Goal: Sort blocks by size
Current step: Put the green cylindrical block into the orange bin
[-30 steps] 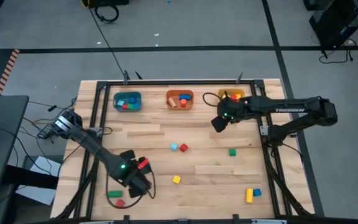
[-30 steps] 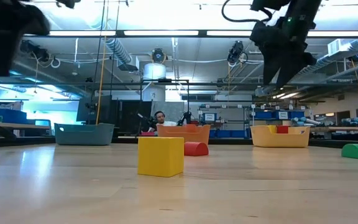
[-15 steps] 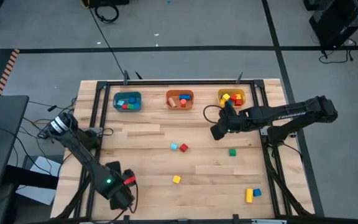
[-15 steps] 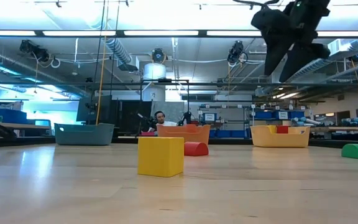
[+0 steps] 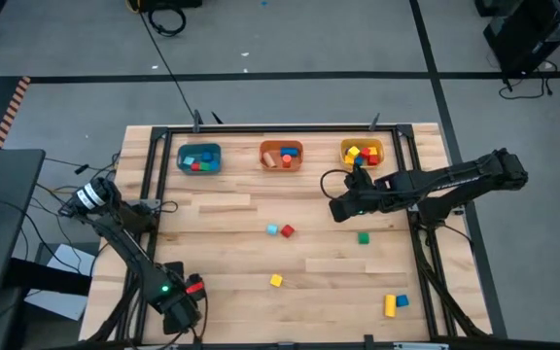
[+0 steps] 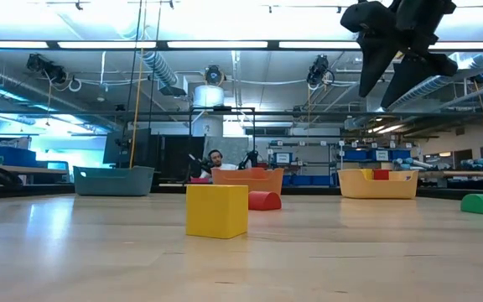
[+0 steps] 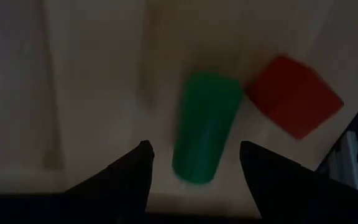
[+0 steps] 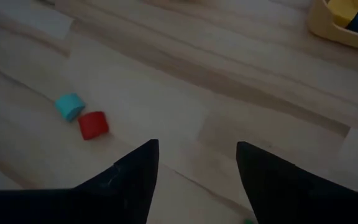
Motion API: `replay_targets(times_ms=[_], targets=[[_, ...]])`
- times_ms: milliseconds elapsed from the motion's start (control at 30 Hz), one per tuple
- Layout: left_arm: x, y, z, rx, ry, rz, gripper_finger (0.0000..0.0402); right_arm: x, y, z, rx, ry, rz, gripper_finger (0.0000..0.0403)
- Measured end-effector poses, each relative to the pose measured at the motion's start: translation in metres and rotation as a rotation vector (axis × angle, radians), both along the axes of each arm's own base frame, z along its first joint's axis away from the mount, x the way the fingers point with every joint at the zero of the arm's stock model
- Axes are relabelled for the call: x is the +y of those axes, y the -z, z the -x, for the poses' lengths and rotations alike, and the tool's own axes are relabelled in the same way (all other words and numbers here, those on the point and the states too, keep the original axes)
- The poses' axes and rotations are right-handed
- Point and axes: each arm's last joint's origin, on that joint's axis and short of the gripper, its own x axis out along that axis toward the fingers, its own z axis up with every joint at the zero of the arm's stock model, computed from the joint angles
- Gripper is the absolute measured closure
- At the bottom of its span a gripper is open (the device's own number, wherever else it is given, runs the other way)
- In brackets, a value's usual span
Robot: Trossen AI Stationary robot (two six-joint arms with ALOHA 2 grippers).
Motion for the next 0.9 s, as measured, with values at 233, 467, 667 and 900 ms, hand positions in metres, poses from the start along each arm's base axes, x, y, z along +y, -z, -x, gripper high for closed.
replay_targets(times_ms=[233,467,667,900], targets=[[0.005,0.023,0.004,-0.028,0.006,0.046,0.0159,0.000,0.000,-0.001,-0.011,0.015,-0.007,0.0174],[0.007,0.028,0.005,-0.028,0.015,0.063,0.0218,-0.001,-0.001,-0.001,-0.012,0.015,0.024,0.0174],[0.007,0.027,0.004,-0.032,0.009,0.060,0.0272,0.006,0.004,0.002,0.076,-0.215,0.117,0.0174],[0.009,0.011,-0.012,-0.066,-0.127,0.116,0.0272,0.018,0.029,0.009,0.140,-0.429,0.125,0.0193]])
